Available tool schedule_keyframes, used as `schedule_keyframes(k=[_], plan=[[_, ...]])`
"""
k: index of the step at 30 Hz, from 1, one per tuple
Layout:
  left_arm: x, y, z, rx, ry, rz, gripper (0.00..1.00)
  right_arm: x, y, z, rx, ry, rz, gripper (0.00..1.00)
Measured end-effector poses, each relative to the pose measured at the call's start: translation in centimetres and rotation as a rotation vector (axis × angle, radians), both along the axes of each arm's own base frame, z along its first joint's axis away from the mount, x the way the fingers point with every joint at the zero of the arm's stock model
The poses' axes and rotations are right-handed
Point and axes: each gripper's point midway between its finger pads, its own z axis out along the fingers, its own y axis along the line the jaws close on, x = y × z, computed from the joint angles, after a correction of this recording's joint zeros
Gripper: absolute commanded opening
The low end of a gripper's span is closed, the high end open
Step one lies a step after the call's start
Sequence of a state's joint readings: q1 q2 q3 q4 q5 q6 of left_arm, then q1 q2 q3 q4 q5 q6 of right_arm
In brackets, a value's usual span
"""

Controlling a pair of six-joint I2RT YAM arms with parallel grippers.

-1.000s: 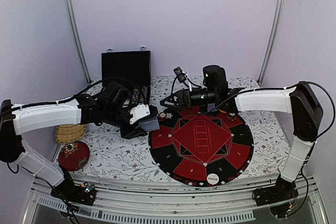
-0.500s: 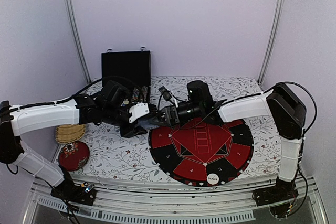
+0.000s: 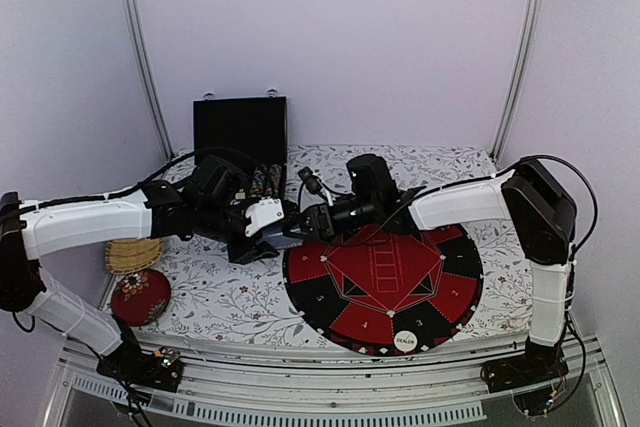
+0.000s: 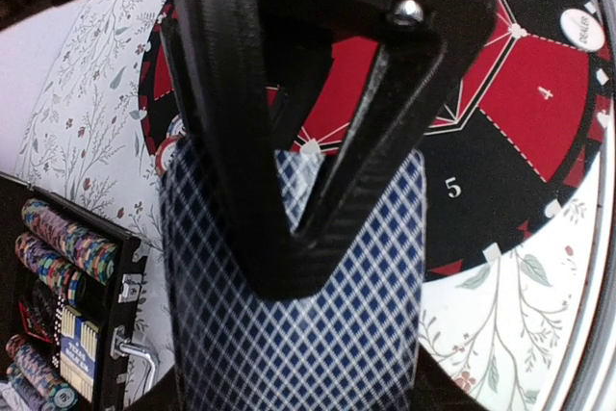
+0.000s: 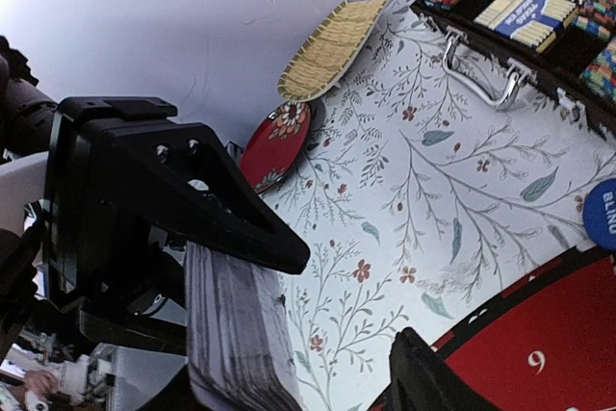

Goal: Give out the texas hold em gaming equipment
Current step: Pick up the poker card from the face-down deck piles.

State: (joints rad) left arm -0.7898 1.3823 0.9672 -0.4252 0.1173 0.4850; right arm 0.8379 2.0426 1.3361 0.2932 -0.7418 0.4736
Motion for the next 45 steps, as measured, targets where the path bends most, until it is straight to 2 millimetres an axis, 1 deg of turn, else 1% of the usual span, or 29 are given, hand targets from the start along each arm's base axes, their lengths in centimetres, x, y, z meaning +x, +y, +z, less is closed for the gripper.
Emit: schedule_keyframes(k=[6, 8, 13, 17, 19, 21, 26, 33, 39, 43, 45], plan=[[0.0, 0.2, -0.3, 0.009, 0.002, 0.005, 0.53, 0.1, -0.6, 0.4, -0.046, -0.051, -0.028, 0.46], [0.0, 0.2, -0.2, 0.009, -0.001, 0.006, 0.53, 0.2, -0.8, 0.6, -0.062, -0.067, -0.040, 0.42], [0.1, 0.2, -0.2, 0.010, -0.006, 0.010, 0.53, 0.3, -1.4, 1.0, -0.092, -0.097, -0.053, 0.28], [0.2, 0.3, -0.2, 0.014, -0.009, 0.014, 0.53, 0.3, -1.5, 1.2, -0.109, -0.109, -0.046, 0.20], [0.2, 0.3, -0.2, 0.015, -0.009, 0.015, 0.53, 0.2, -1.5, 1.4, -0.117, -0.110, -0.042, 0.12], [0.2, 0.3, -0.2, 0.014, -0.009, 0.015, 0.53, 0.2, -1.7, 1.5, -0.128, -0.116, -0.042, 0.07], [0.3, 0.2, -0.2, 0.009, -0.012, 0.013, 0.53, 0.1, -2.1, 1.8, -0.156, -0.120, -0.047, 0.03], [0.3, 0.4, -0.3, 0.015, -0.015, 0.019, 0.53, 0.1, -2.9, 2.2, -0.206, -0.119, -0.063, 0.03], [0.3, 0.3, -0.3, 0.015, -0.015, 0.019, 0.53, -0.1, -3.7, 3.3, -0.222, -0.126, -0.079, 0.02], [0.3, 0.3, -0.2, 0.014, -0.016, 0.019, 0.53, -0.2, -4.1, 3.6, -0.237, -0.130, -0.092, 0.02], [0.3, 0.3, -0.2, 0.014, -0.016, 0.019, 0.53, -0.2, -4.5, 4.1, -0.239, -0.135, -0.099, 0.02]])
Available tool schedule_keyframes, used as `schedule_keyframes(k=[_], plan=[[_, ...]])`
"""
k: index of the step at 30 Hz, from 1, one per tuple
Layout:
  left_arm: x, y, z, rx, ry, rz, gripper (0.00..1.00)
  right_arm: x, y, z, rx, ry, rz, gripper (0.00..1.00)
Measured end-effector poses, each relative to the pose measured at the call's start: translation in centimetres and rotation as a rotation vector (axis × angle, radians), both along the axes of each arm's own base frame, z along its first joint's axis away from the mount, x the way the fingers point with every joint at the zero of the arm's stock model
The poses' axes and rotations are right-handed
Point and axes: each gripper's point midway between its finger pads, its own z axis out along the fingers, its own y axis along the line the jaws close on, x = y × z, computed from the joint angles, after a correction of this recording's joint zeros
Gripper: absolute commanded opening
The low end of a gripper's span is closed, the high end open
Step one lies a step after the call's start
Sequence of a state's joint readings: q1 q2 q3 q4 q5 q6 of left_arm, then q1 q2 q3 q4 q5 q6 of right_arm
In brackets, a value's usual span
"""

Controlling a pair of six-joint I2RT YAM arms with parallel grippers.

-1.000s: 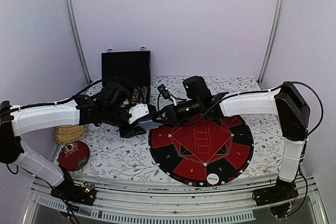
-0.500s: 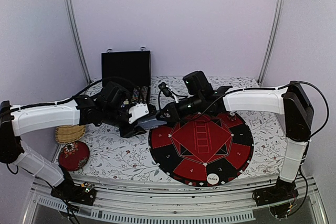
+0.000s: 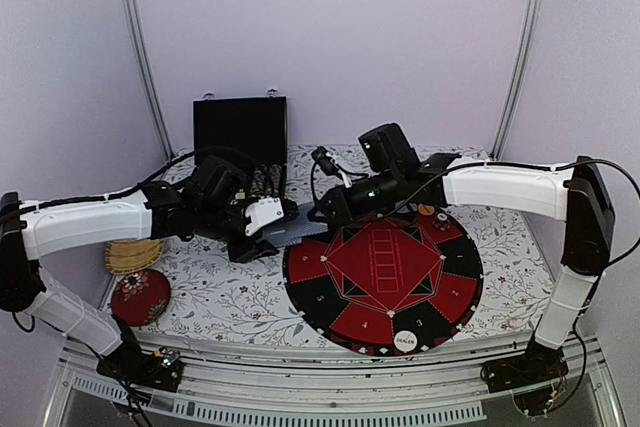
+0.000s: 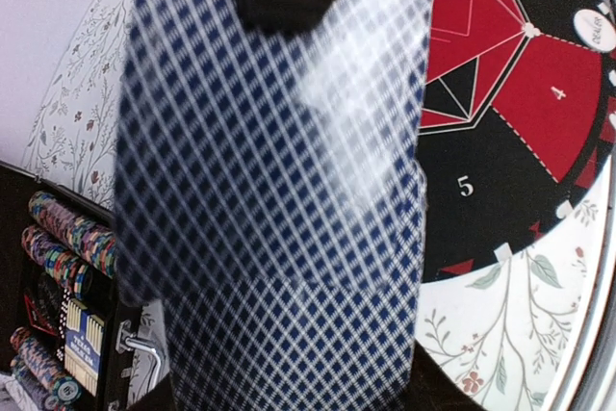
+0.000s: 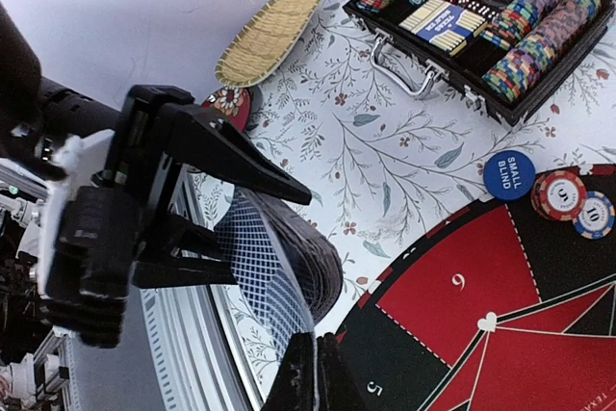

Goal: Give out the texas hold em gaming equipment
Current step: Pick up the poker card from the face-down deck piles, then distribute the poker card in the small blind area.

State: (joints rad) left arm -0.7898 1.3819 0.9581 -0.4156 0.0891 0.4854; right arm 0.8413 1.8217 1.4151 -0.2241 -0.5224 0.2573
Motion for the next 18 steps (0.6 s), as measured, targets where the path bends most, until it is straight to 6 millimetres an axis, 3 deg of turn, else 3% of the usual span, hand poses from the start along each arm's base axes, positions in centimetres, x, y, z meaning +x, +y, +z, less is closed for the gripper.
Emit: schedule_keyframes(k=[4, 8, 10, 12, 14, 18], plan=[[0.0, 0.0, 0.0, 0.000, 0.000, 0.000, 0.53, 0.3, -1.8, 2.8, 0.049, -0.024, -0.033, 0.02], [0.0, 0.0, 0.1, -0.002, -0.003, 0.001, 0.53, 1.6, -6.2, 5.8, 0.158, -0.032, -0.141, 0.02], [0.0, 0.0, 0.2, -0.004, -0.005, 0.001, 0.53, 2.5, -8.0, 5.9, 0.187, -0.019, -0.217, 0.02], [0.0, 0.0, 0.5, -0.009, -0.009, 0.001, 0.53, 3.5, -8.9, 4.9, 0.215, 0.013, -0.285, 0.02], [0.0, 0.1, 0.6, -0.012, -0.013, 0.001, 0.53, 3.7, -8.5, 2.6, 0.229, 0.084, -0.317, 0.02], [0.0, 0.1, 1.0, -0.019, -0.021, 0.002, 0.53, 3.6, -5.5, -4.7, 0.192, 0.284, -0.357, 0.02]])
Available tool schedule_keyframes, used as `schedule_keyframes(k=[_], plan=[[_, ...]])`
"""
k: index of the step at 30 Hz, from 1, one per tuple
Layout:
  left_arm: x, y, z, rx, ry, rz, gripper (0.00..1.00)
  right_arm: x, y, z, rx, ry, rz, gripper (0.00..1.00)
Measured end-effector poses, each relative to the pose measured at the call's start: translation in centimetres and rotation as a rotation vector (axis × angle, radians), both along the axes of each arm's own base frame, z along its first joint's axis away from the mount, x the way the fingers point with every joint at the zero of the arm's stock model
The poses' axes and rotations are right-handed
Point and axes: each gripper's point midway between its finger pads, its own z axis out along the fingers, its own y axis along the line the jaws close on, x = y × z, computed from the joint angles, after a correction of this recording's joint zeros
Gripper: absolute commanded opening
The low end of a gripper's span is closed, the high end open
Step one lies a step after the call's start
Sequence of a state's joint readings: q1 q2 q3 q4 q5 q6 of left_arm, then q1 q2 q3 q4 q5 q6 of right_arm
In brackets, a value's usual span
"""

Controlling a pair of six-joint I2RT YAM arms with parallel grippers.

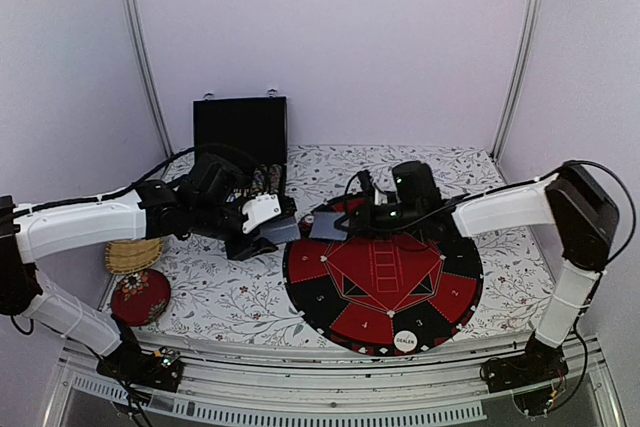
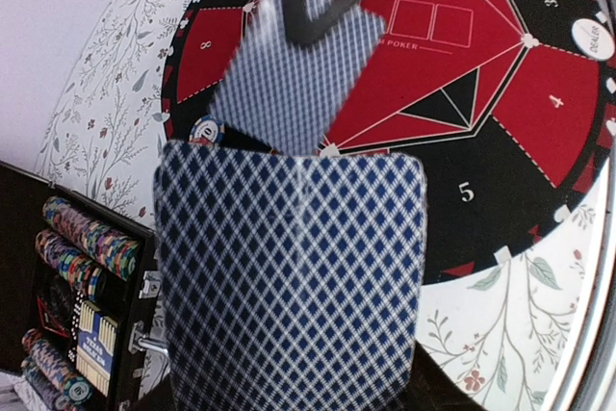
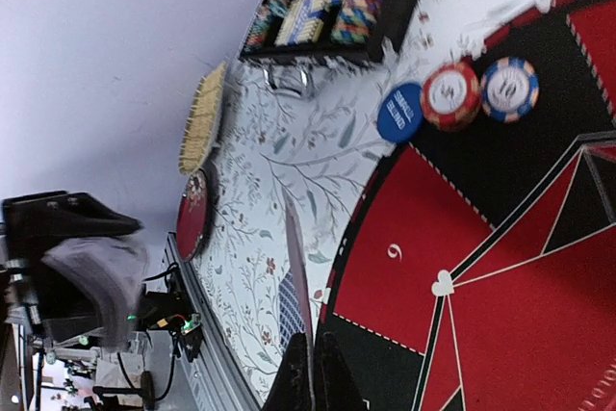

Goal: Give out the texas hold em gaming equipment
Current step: Distribute the poker card in the small blind area, then pick up the poker card from the face-down deck piles.

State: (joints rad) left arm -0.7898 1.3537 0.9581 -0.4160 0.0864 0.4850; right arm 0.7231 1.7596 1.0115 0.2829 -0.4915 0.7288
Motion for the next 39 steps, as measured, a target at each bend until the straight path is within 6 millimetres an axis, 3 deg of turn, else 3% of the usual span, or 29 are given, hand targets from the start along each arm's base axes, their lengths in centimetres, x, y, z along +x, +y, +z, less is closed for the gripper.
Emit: schedule_keyframes(k=[3, 6, 10, 19, 21, 24, 32, 36, 39], plan=[[0.0, 0.0, 0.3, -0.005, -0.007, 0.002, 0.53, -0.6, 2.1, -4.4, -0.015, 0.111, -0.003, 0.02], [0.0, 0.1, 0.5, -0.009, -0.012, 0.002, 0.53, -1.8, 5.0, -6.9, 0.007, 0.200, 0.007, 0.02], [0.0, 0.1, 0.6, -0.010, -0.012, 0.002, 0.53, -1.4, 7.6, -8.6, 0.049, 0.268, -0.012, 0.02], [0.0, 0.1, 0.7, -0.010, -0.017, 0.005, 0.53, 1.8, 10.4, -11.2, 0.090, 0.336, -0.082, 0.03], [0.1, 0.2, 0.7, -0.009, -0.018, 0.006, 0.53, 2.1, 10.8, -11.7, 0.088, 0.345, -0.084, 0.10], [0.1, 0.2, 0.7, -0.009, -0.018, 0.007, 0.53, 2.4, 11.1, -12.2, 0.081, 0.347, -0.085, 0.28], [0.1, 0.2, 0.7, -0.009, -0.018, 0.006, 0.53, 2.0, 10.2, -10.3, 0.059, 0.297, -0.090, 0.73], [0.1, 0.2, 0.7, -0.009, -0.018, 0.006, 0.54, 1.6, 8.5, -7.4, 0.015, 0.202, -0.093, 1.00], [0.1, 0.2, 0.7, -0.009, -0.018, 0.006, 0.54, 1.4, 7.5, -3.7, -0.011, 0.067, -0.068, 0.99]])
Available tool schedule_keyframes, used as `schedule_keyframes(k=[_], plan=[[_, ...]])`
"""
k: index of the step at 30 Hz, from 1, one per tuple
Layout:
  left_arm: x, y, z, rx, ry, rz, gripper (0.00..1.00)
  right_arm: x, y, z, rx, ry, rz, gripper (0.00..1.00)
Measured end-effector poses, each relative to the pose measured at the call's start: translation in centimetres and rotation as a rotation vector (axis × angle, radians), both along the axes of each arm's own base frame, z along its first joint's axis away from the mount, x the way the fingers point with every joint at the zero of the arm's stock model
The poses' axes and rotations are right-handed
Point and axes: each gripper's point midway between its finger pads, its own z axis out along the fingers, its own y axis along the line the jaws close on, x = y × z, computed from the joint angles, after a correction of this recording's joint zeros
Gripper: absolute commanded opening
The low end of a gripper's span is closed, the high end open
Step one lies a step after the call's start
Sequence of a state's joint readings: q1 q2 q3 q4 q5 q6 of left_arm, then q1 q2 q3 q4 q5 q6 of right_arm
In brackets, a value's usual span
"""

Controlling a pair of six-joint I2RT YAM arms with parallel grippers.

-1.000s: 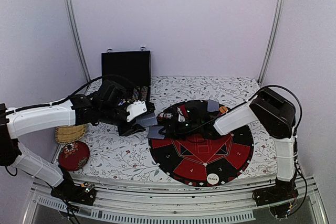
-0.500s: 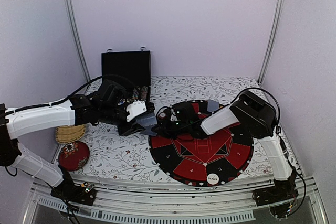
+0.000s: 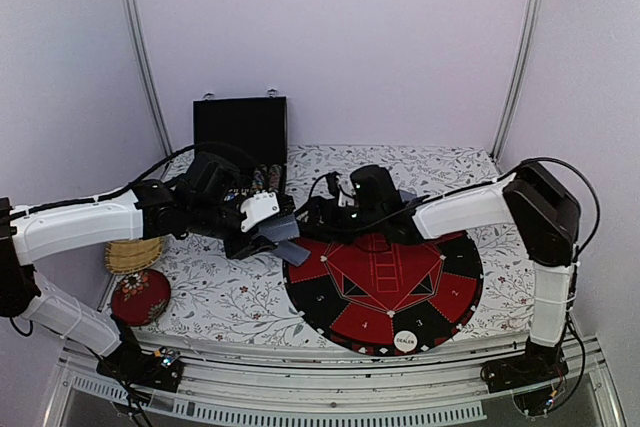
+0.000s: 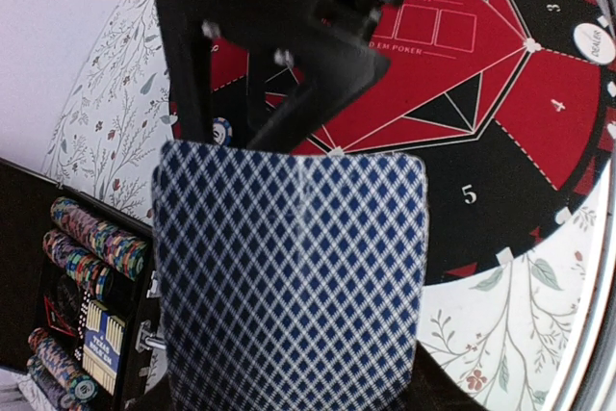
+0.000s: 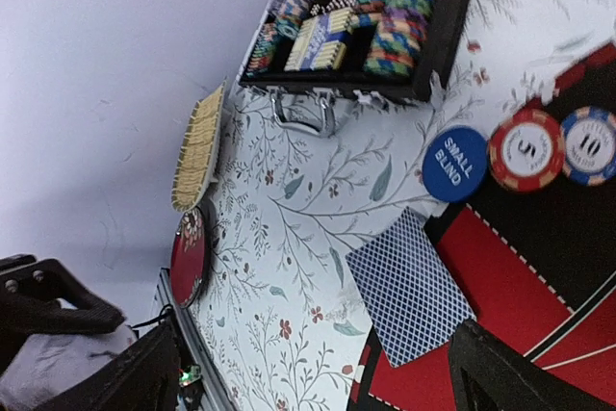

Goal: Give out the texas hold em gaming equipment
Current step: Pick up the poker card from the face-down deck piles.

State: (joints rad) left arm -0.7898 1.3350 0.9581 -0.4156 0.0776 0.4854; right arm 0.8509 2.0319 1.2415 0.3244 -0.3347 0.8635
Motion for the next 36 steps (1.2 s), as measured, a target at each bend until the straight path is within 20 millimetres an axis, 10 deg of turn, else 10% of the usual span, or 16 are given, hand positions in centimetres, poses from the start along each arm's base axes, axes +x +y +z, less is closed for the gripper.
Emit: schedule_keyframes(k=[6, 14, 36], plan=[[0.0, 0.0, 0.0, 0.000, 0.000, -0.002, 0.54, -1.2, -2.9, 6.6, -0.063, -0.292, 0.077, 0.99], [-0.1, -0.1, 0.0, -0.002, 0.002, -0.008, 0.54, -4.3, -4.4, 10.6, 0.025, -0.495, 0.358, 1.00], [-0.2, -0.2, 0.0, -0.006, 0.005, -0.014, 0.51, -4.4, 2.9, 7.0, 0.129, -0.380, 0.540, 0.81]])
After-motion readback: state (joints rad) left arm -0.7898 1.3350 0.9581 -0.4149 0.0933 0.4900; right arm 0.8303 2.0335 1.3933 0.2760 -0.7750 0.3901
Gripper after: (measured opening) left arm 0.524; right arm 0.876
